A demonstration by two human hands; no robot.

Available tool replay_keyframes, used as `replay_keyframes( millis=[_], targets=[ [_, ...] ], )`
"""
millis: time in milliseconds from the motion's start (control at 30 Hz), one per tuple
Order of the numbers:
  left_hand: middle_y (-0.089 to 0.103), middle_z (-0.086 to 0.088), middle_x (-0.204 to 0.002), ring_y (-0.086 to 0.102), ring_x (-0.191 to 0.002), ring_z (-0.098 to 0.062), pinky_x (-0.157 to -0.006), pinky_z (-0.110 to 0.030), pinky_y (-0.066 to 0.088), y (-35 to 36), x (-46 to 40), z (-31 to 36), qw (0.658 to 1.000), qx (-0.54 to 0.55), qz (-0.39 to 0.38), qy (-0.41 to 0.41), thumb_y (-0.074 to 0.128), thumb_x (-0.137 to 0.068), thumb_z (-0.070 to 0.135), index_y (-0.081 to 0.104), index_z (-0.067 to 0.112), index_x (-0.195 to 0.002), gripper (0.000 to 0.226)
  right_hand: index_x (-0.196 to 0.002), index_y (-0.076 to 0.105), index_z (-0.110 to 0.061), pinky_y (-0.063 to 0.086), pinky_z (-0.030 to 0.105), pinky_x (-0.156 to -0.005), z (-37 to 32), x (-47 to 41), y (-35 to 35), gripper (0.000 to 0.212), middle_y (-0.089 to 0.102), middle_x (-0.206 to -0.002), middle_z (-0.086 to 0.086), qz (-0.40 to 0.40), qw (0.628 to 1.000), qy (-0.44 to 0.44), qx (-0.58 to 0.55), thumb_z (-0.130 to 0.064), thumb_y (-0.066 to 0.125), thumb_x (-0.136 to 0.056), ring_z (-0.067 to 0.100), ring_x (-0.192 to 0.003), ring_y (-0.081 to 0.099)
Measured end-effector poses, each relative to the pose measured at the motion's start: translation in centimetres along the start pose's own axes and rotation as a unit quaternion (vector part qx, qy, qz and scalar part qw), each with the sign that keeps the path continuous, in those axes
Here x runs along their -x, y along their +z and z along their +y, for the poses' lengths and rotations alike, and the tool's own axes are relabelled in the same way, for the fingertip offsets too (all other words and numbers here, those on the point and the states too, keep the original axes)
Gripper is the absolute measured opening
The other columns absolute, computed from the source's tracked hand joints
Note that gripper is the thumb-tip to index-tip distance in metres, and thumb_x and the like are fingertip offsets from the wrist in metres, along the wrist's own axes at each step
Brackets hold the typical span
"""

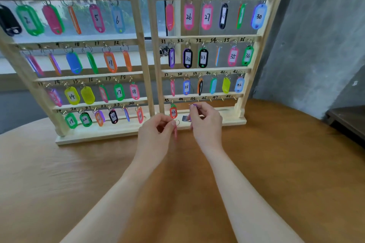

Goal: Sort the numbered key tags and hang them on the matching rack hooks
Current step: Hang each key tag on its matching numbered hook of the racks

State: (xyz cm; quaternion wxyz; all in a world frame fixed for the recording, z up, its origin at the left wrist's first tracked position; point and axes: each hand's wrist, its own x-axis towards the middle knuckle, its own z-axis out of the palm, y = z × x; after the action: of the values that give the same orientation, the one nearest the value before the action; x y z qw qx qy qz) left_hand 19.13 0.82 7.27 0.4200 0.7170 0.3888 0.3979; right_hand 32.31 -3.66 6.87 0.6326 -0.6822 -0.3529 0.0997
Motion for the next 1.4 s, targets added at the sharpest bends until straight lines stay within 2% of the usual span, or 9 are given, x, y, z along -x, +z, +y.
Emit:
replay_keyframes(
  millis=[133, 267, 433, 533, 667, 833, 967, 1167, 1400],
  targets=[
    [0.07, 0.007, -0.075, 0.062, -0.074, -0.009, -0.066, -0.016, 0.04, 0.6, -2.4, -0.6, 1.0, -0.014, -0.003, 0.017, 0.068, -0.094, 0.017, 0.068, 0.023, -0.082, 0.014, -0.082, 0.065, -0.031, 0.056, 0.054, -0.066, 1.6, -1.6, 2.0, 0.017, 0.067, -0.068, -0.008, 0.028, 1.0, -0.003, -0.002, -0.039, 0.054, -0.092, 0.023, -0.067, 0.066],
    [0.075, 0.006, -0.082, 0.069, -0.085, -0.016, -0.079, -0.031, 0.053, 0.7, -4.1, -1.0, 1.0, -0.007, -0.01, 0.019, 0.069, -0.095, 0.02, 0.069, 0.023, -0.083, 0.012, -0.085, 0.068, -0.024, 0.053, 0.045, -0.072, 3.2, -2.4, 3.0, 0.018, 0.067, -0.071, -0.01, 0.058, 0.996, -0.05, 0.051, -0.031, 0.055, -0.095, 0.017, -0.07, 0.063],
    [0.073, 0.007, -0.075, 0.069, -0.079, -0.016, -0.079, -0.036, 0.055, 1.0, -5.2, -0.9, 0.999, -0.028, 0.001, 0.028, 0.069, -0.094, 0.018, 0.069, 0.024, -0.081, 0.015, -0.092, 0.069, -0.024, 0.048, 0.032, -0.065, 4.4, -2.6, 3.6, 0.014, 0.067, -0.07, -0.008, 0.033, 0.998, -0.049, 0.036, -0.025, 0.057, -0.099, 0.011, -0.068, 0.062],
    [0.073, 0.003, -0.075, 0.068, -0.078, -0.02, -0.078, -0.042, 0.057, 1.3, -5.8, -1.1, 0.999, -0.027, -0.007, 0.027, 0.068, -0.094, 0.017, 0.071, 0.019, -0.083, 0.012, -0.084, 0.065, -0.025, 0.051, 0.036, -0.062, 4.3, -3.1, 3.7, 0.019, 0.064, -0.066, -0.005, 0.018, 0.999, -0.03, -0.015, -0.026, 0.055, -0.099, 0.018, -0.066, 0.062],
    [0.073, 0.003, -0.075, 0.066, -0.071, -0.014, -0.067, -0.031, 0.05, 1.8, -6.3, -0.9, 0.999, -0.032, -0.016, 0.031, 0.066, -0.095, 0.017, 0.07, 0.019, -0.082, 0.014, -0.074, 0.064, -0.023, 0.056, 0.05, -0.063, 4.3, -3.6, 3.7, 0.026, 0.06, -0.059, -0.004, 0.002, 0.998, 0.004, -0.058, -0.03, 0.051, -0.096, 0.025, -0.061, 0.06],
    [0.071, 0.005, -0.073, 0.064, -0.068, -0.01, -0.062, -0.022, 0.048, 2.4, -6.8, -0.1, 0.998, -0.052, -0.011, 0.031, 0.066, -0.095, 0.019, 0.07, 0.025, -0.081, 0.015, -0.072, 0.066, -0.025, 0.048, 0.034, -0.05, 4.6, -3.7, 3.4, 0.032, 0.058, -0.056, -0.006, -0.035, 0.994, 0.042, -0.093, -0.02, 0.053, -0.101, 0.02, -0.052, 0.054],
    [0.071, 0.004, -0.072, 0.064, -0.066, -0.012, -0.062, -0.029, 0.049, 2.6, -7.3, 0.2, 0.998, -0.055, -0.007, 0.022, 0.065, -0.097, 0.021, 0.069, 0.024, -0.081, 0.017, -0.075, 0.064, -0.02, 0.045, 0.04, -0.05, 4.6, -3.6, 3.1, 0.031, 0.054, -0.058, -0.002, -0.055, 0.987, 0.04, -0.144, -0.019, 0.052, -0.103, 0.019, -0.054, 0.05],
    [0.072, 0.002, -0.07, 0.054, -0.047, -0.001, -0.047, -0.011, 0.037, 2.9, -7.4, 0.6, 0.998, -0.051, -0.003, 0.022, 0.064, -0.098, 0.018, 0.069, 0.025, -0.077, 0.022, -0.084, 0.066, -0.012, 0.045, 0.03, -0.045, 4.7, -3.6, 2.8, 0.026, 0.052, -0.057, -0.001, -0.078, 0.981, 0.05, -0.173, -0.016, 0.051, -0.105, 0.019, -0.048, 0.05],
    [0.074, 0.001, -0.073, 0.067, -0.067, -0.018, -0.056, -0.029, 0.05, 3.1, -7.7, 1.2, 0.998, -0.051, 0.019, 0.022, 0.062, -0.099, 0.023, 0.072, 0.023, -0.081, 0.021, -0.087, 0.065, -0.005, 0.044, 0.028, -0.044, 4.7, -3.6, 2.3, 0.025, 0.051, -0.059, 0.004, -0.091, 0.981, 0.027, -0.167, -0.015, 0.052, -0.105, 0.017, -0.046, 0.05]
  ],
)
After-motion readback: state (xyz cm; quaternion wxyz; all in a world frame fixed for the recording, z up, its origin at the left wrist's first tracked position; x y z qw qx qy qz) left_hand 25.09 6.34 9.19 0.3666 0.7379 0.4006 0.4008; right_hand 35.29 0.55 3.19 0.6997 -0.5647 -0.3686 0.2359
